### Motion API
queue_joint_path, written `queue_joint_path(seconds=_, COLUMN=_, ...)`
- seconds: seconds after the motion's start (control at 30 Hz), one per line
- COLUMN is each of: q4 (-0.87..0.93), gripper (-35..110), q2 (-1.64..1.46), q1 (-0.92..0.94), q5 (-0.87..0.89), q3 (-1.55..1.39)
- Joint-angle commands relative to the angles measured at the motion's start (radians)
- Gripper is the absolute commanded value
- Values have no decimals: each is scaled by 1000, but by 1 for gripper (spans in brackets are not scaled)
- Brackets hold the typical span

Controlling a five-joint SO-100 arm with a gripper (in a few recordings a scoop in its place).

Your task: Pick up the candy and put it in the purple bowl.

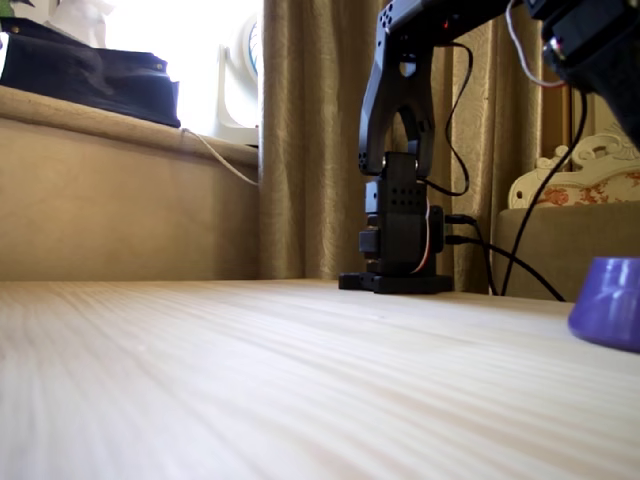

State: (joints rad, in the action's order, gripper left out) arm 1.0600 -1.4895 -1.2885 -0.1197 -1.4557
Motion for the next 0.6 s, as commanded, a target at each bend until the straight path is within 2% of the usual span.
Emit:
queue_joint_path(seconds=0.0, q4=-6, gripper=17, q2=-52, q1=8, q5=-20, q3=84)
queue_joint_path(seconds=0.13, q4=11, gripper=15, q2=-69, q1=43, q5=-5, q3=110)
queue_joint_path(seconds=0.27, q4=11, gripper=0, q2=-101, q1=127, q5=35, q3=155)
queue_joint_path(seconds=0.4, q4=11, gripper=0, q2=-129, q1=253, q5=25, q3=224)
queue_joint_path(seconds=0.57, q4=67, gripper=0, q2=-183, q1=445, q5=-97, q3=255)
